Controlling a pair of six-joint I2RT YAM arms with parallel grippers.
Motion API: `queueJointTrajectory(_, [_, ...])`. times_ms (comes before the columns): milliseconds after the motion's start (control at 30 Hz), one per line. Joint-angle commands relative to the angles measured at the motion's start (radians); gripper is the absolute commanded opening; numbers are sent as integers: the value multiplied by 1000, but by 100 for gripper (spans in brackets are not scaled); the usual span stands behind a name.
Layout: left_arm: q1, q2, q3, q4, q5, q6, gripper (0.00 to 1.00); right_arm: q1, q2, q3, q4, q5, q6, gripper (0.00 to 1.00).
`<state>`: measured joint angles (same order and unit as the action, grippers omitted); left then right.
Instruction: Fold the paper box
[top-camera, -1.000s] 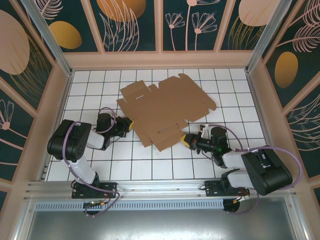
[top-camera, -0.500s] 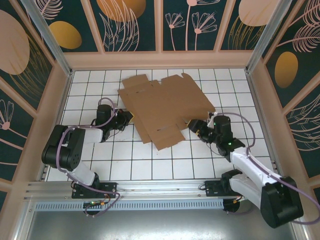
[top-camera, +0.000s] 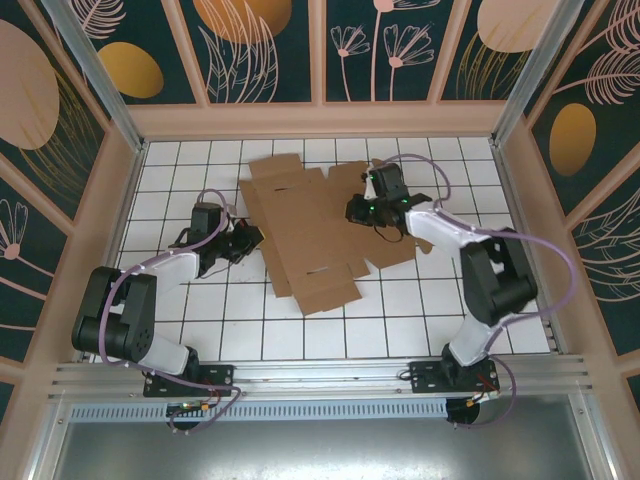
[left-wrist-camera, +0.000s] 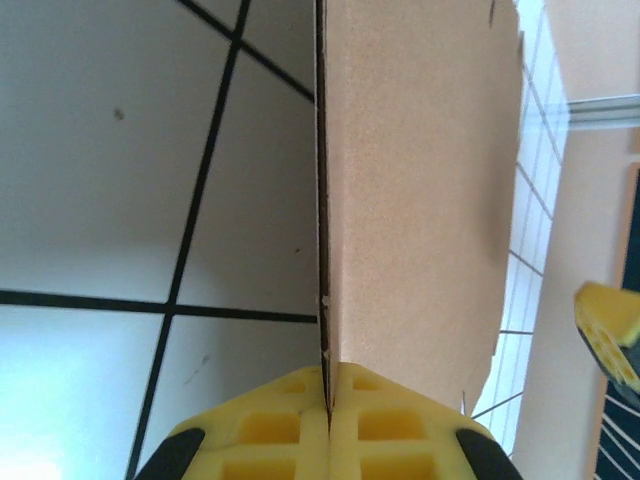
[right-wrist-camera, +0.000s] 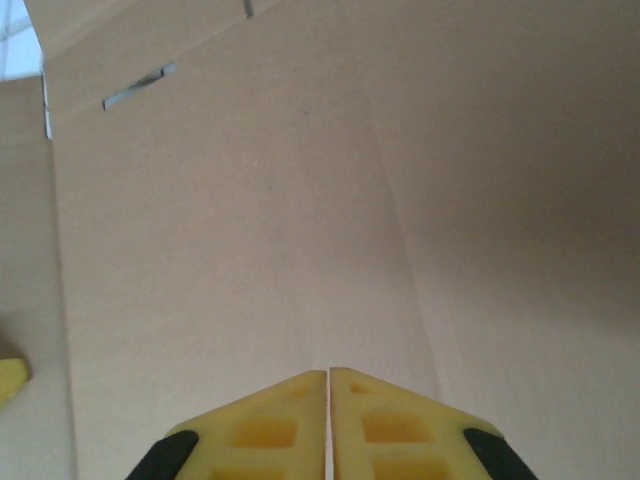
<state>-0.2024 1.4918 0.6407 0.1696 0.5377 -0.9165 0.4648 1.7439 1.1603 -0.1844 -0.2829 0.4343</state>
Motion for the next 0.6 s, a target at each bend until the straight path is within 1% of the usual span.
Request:
queueJointTrajectory(0, [-2, -19, 16, -77, -3, 51, 1, 12, 77, 100, -79, -52, -87, 7])
queueJointTrajectory(200, [-2, -28, 26, -92, 0, 62, 1, 45, 202, 185, -148, -75, -138, 2])
queueJointTrajectory(567, [-2, -31, 47, -71, 35, 42, 0, 76, 313, 174, -160, 7, -144, 0])
